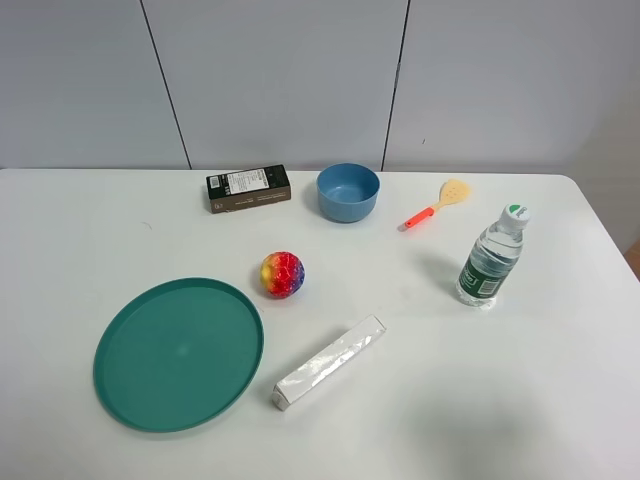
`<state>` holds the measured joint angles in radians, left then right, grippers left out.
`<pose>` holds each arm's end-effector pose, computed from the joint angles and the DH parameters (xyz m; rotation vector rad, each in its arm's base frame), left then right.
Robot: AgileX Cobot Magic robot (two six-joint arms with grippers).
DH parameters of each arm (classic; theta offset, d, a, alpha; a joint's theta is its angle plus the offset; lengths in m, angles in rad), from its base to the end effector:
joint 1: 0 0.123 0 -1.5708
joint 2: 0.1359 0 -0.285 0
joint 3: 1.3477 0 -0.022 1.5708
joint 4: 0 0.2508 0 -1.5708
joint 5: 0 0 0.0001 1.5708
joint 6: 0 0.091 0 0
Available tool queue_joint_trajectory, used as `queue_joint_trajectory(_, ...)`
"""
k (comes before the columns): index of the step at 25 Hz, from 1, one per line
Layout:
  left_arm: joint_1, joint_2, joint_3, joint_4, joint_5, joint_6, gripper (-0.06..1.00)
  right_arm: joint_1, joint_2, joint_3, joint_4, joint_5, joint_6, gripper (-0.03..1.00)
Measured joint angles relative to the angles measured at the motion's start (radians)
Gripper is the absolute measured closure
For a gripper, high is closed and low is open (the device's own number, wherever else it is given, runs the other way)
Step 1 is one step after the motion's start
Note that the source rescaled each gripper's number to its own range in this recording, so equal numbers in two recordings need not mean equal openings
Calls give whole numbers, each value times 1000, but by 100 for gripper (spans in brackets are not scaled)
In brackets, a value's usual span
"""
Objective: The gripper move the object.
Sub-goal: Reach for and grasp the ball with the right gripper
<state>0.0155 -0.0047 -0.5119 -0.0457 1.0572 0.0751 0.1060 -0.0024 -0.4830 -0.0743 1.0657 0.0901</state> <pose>-0.0068 -0.0037 0.2809 0.0627 2.0224 0.0028 -0.0029 -0.0063 0.2723 -0.0134 2.0617 0.0319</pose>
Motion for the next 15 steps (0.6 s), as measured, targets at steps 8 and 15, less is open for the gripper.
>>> queue_joint_trajectory(8,0,0,0,0,0,0,-6,0,0,0,0,0,0,2)
queue_joint_trajectory(15,0,0,0,0,0,0,-6,0,0,0,0,0,0,2)
